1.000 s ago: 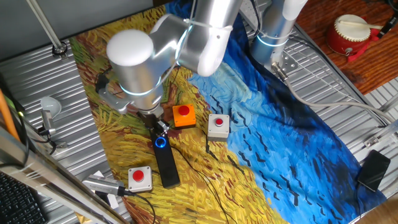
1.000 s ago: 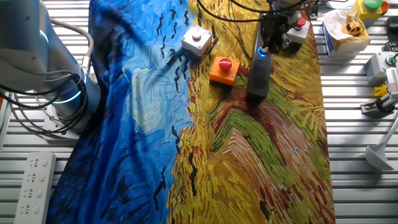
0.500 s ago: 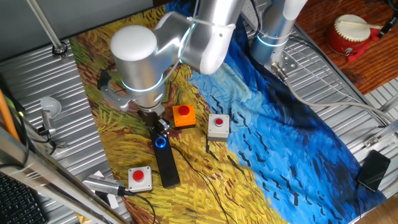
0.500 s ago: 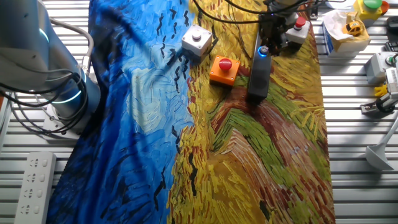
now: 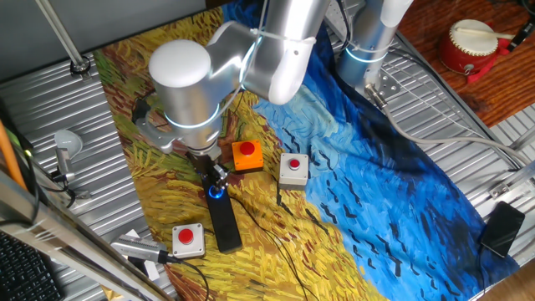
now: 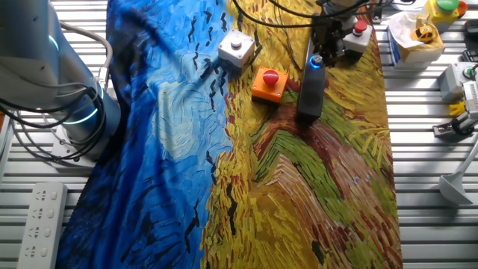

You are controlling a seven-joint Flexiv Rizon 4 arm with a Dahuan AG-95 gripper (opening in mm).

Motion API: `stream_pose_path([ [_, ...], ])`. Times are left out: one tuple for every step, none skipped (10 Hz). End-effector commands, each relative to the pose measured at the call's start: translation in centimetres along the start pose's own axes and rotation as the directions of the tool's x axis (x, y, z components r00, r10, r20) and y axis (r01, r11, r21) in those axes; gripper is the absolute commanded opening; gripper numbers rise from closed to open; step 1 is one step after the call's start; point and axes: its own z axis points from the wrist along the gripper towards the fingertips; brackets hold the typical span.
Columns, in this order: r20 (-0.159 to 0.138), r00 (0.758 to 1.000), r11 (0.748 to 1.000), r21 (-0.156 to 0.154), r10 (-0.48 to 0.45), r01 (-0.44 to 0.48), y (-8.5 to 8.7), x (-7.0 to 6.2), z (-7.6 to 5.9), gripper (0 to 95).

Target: Turn the knob to decrease the volume of the speaker

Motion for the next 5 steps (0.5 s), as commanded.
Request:
stream_pose_path([
  [0.009, 0.999, 0.999, 0.003, 0.035, -0.035, 0.08, -0.02, 0.55, 38.0],
  [0.008, 0.999, 0.999, 0.005, 0.047, -0.047, 0.18, -0.09, 0.76, 38.0],
  [0.009, 0.998, 0.998, 0.008, 0.063, -0.063, 0.31, -0.19, 0.96, 38.0],
  [0.010, 0.996, 0.996, 0.011, 0.084, -0.085, 0.48, -0.31, 1.12, 38.0],
  [0.010, 0.994, 0.994, 0.013, 0.105, -0.105, 0.66, -0.44, 1.37, 38.0],
])
